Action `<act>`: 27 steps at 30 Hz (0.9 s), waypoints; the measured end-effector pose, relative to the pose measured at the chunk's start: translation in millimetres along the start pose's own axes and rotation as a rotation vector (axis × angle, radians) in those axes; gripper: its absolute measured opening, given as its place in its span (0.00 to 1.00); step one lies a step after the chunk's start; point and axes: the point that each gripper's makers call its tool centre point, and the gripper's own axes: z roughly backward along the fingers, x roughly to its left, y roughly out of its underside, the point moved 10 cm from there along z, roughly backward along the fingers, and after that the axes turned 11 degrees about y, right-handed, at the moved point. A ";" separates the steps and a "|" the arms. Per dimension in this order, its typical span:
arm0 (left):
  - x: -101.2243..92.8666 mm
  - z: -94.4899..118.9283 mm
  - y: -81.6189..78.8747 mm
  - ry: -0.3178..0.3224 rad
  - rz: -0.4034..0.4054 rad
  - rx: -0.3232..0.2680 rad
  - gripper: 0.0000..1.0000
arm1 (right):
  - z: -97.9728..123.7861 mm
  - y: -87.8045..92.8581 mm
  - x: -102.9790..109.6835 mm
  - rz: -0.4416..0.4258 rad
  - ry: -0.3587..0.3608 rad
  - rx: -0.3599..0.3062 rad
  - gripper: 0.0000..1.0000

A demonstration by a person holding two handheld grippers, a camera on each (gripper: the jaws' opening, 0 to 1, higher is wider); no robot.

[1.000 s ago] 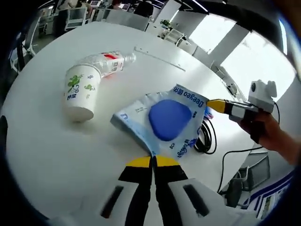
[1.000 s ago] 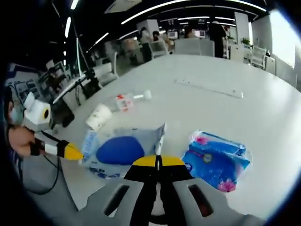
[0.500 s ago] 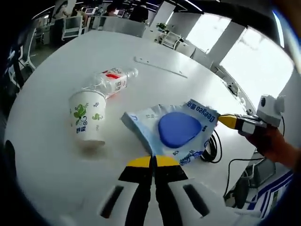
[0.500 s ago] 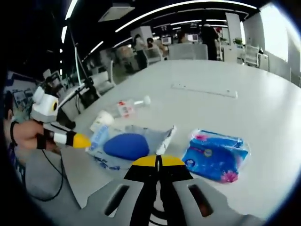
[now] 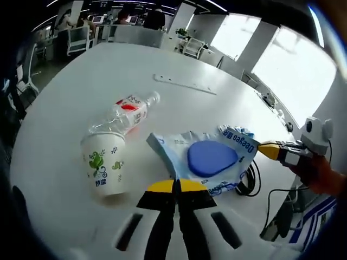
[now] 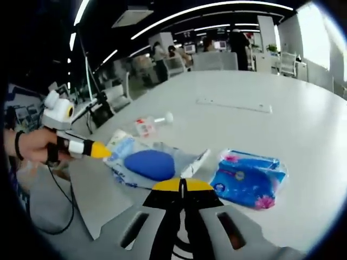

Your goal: Arrange the tabletop items into an orderly group along one side of the table until the central work area is clear of visible clutter.

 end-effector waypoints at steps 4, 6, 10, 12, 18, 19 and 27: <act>1.7 -0.2 -4.1 -0.003 -0.010 0.003 0.00 | -2.3 -1.5 0.8 -0.001 0.000 -0.001 0.00; 4.7 -3.0 -7.2 -0.005 -0.013 0.007 0.00 | -4.4 -2.2 1.0 -0.004 0.001 -0.002 0.00; 9.1 -8.0 -14.3 -0.007 -0.033 0.022 0.00 | -8.3 -5.3 2.2 -0.007 0.004 -0.003 0.00; 9.7 -9.8 -17.3 -0.004 -0.049 0.030 0.00 | -10.2 -7.1 1.7 -0.006 0.006 -0.004 0.00; 15.3 -15.6 -26.7 -0.005 -0.048 0.027 0.00 | -15.9 -11.4 0.0 -0.006 0.011 -0.005 0.00; 16.4 -17.0 -27.5 -0.003 -0.037 0.028 0.00 | -17.9 -12.2 -1.1 -0.005 0.011 -0.003 0.00; 24.3 -22.5 -27.6 -0.010 -0.032 0.047 0.00 | -28.6 -12.0 -1.4 -0.008 0.016 0.008 0.00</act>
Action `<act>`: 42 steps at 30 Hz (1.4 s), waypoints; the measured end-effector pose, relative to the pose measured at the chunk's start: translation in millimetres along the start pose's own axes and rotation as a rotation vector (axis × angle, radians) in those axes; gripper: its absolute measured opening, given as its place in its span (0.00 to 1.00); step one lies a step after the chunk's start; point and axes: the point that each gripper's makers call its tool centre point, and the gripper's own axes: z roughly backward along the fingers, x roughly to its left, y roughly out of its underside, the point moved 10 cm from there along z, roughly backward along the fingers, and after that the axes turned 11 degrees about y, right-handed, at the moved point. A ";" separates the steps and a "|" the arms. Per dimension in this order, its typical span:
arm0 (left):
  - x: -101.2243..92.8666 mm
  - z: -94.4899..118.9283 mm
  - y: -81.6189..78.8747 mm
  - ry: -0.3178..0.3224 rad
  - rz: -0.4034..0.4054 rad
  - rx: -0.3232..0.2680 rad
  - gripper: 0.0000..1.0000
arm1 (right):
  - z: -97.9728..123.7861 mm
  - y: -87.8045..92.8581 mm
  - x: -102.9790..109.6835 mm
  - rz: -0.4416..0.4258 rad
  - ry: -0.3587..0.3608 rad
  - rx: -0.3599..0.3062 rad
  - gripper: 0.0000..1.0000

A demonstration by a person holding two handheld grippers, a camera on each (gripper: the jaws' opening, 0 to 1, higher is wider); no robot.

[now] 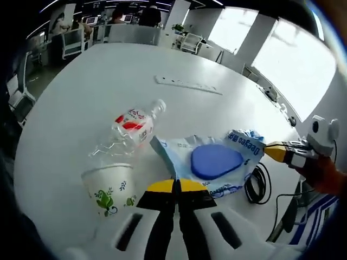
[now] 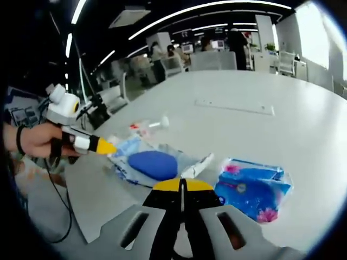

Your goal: Arrange the tabletop items into an orderly group along one side of the table until the central work area is clear of visible clutter.

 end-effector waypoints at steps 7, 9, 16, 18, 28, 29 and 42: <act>6.4 -12.7 -4.4 0.000 0.007 0.021 0.00 | -7.4 6.0 -0.5 -0.010 0.010 0.023 0.00; 8.0 -15.7 -5.9 -0.002 0.002 0.024 0.00 | -8.9 9.4 -1.4 -0.010 0.017 0.032 0.00; 13.6 -26.3 -11.3 -0.013 -0.010 0.041 0.00 | -14.8 15.4 -1.7 -0.027 0.032 0.061 0.00; 14.3 -28.1 -11.9 -0.020 -0.012 0.048 0.00 | -17.0 16.1 -1.4 -0.038 0.034 0.070 0.00; 11.9 -30.6 -6.8 -0.033 -0.002 0.082 0.00 | -31.6 23.3 -0.2 -0.035 0.049 0.134 0.00; 11.2 -30.4 -6.4 -0.034 -0.001 0.085 0.00 | -32.6 24.3 -0.2 -0.034 0.049 0.140 0.00; 25.1 -42.4 -10.2 -0.044 0.027 0.090 0.00 | -41.2 27.1 1.1 -0.040 0.054 0.166 0.00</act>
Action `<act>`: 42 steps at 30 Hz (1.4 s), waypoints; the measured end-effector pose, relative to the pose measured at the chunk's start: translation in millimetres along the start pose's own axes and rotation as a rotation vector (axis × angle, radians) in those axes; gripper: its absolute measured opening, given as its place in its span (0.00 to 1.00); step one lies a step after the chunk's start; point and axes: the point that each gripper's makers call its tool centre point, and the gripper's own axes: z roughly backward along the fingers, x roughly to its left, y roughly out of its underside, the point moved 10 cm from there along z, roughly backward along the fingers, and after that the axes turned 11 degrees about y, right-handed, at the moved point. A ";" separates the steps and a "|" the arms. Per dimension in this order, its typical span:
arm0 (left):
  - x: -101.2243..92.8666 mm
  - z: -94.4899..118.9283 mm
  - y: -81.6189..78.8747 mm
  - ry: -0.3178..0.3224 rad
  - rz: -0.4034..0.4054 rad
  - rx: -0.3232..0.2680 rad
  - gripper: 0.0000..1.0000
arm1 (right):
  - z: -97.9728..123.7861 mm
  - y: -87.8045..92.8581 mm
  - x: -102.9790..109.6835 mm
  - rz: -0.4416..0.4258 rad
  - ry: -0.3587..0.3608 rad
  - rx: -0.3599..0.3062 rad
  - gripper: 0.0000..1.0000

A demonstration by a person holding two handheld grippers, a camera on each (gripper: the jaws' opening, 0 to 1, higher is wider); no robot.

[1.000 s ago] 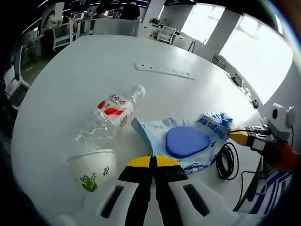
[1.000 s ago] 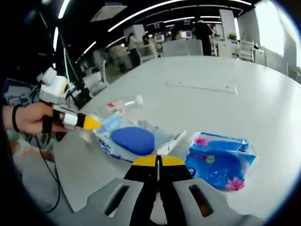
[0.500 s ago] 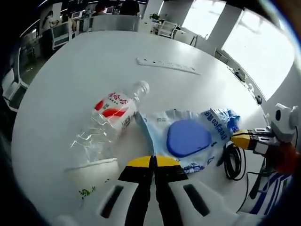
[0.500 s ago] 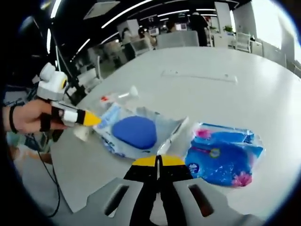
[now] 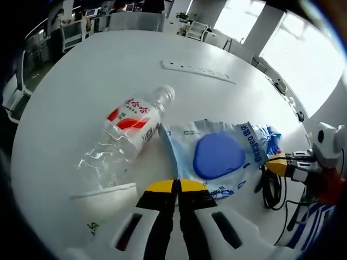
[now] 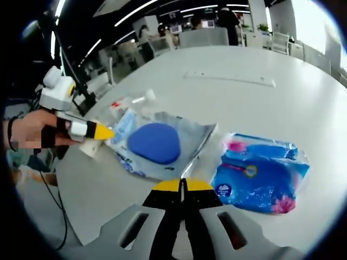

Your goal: Arrange the tabletop items into an orderly group along one side of the table until the central work area is clear of visible clutter.

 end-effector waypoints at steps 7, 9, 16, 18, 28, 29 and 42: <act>3.9 -2.0 -2.4 -0.004 0.009 -0.001 0.00 | -5.2 -1.0 3.1 -0.001 -0.002 0.010 0.00; 4.5 -2.5 -2.4 -0.002 0.010 -0.002 0.00 | -5.9 -0.7 4.2 -0.014 -0.009 0.014 0.00; 4.1 0.7 -1.0 -0.003 0.002 0.002 0.00 | -8.6 1.2 6.6 -0.011 -0.004 0.017 0.00; 6.5 1.1 -1.7 -0.005 0.005 0.002 0.00 | -9.0 0.4 6.8 -0.016 -0.006 0.017 0.00; 0.9 11.2 3.5 -0.006 -0.002 0.015 0.00 | -8.1 0.4 5.6 -0.006 0.024 0.034 0.00; 0.8 10.5 4.3 0.000 -0.020 0.033 0.00 | -7.1 0.5 5.1 -0.005 0.029 0.038 0.00; -3.5 16.4 5.6 0.027 -0.056 0.051 0.05 | 4.6 -2.2 5.8 0.043 0.077 0.039 0.00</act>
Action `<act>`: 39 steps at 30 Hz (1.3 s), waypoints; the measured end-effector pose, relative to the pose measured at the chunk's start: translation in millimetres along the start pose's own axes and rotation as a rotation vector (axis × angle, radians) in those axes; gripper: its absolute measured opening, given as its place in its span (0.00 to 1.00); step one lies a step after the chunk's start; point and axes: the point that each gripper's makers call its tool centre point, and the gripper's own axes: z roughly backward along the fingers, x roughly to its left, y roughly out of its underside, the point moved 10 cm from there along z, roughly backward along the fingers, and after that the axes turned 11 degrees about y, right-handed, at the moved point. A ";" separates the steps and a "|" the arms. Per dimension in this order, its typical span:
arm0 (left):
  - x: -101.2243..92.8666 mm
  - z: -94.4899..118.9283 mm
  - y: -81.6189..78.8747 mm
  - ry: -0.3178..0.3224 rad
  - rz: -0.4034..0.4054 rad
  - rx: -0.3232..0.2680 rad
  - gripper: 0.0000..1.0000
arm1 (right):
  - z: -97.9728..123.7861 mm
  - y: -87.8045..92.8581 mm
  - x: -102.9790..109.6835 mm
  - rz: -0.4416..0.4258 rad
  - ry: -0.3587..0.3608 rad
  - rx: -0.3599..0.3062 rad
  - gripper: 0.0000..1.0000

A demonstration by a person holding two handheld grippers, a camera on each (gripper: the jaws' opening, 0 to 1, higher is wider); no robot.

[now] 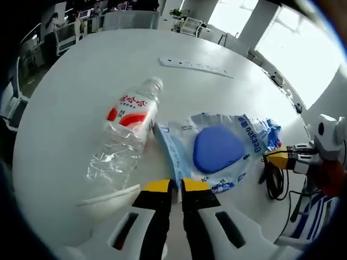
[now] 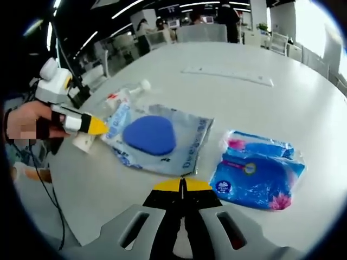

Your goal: Arrange the tabletop items into an orderly group along one side of the table until the central work area is clear of visible clutter.

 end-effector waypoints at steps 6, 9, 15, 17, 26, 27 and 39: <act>1.2 0.6 2.5 0.016 -0.002 0.017 0.09 | -2.3 -0.5 -4.3 -0.021 0.013 -0.004 0.00; 1.2 1.1 4.3 0.011 -0.016 0.031 0.08 | -4.0 -1.3 -3.9 -0.017 0.017 0.004 0.01; 2.0 0.6 6.6 -0.003 -0.011 0.046 0.01 | -5.3 -2.9 -2.2 -0.028 0.026 0.009 0.03; 2.3 -0.2 7.0 0.002 -0.010 0.047 0.00 | -5.7 -3.4 -1.0 -0.028 0.027 0.007 0.04; 2.6 0.3 5.6 -0.010 -0.029 0.048 0.00 | -3.0 -3.6 -3.5 -0.031 0.029 0.000 0.02; 3.1 0.2 5.4 -0.013 -0.033 0.049 0.00 | -2.3 -3.9 -4.0 -0.034 0.029 -0.001 0.01; 12.0 0.1 2.4 -0.025 -0.024 0.045 0.00 | -4.5 -2.8 -0.1 -0.038 0.025 0.007 0.02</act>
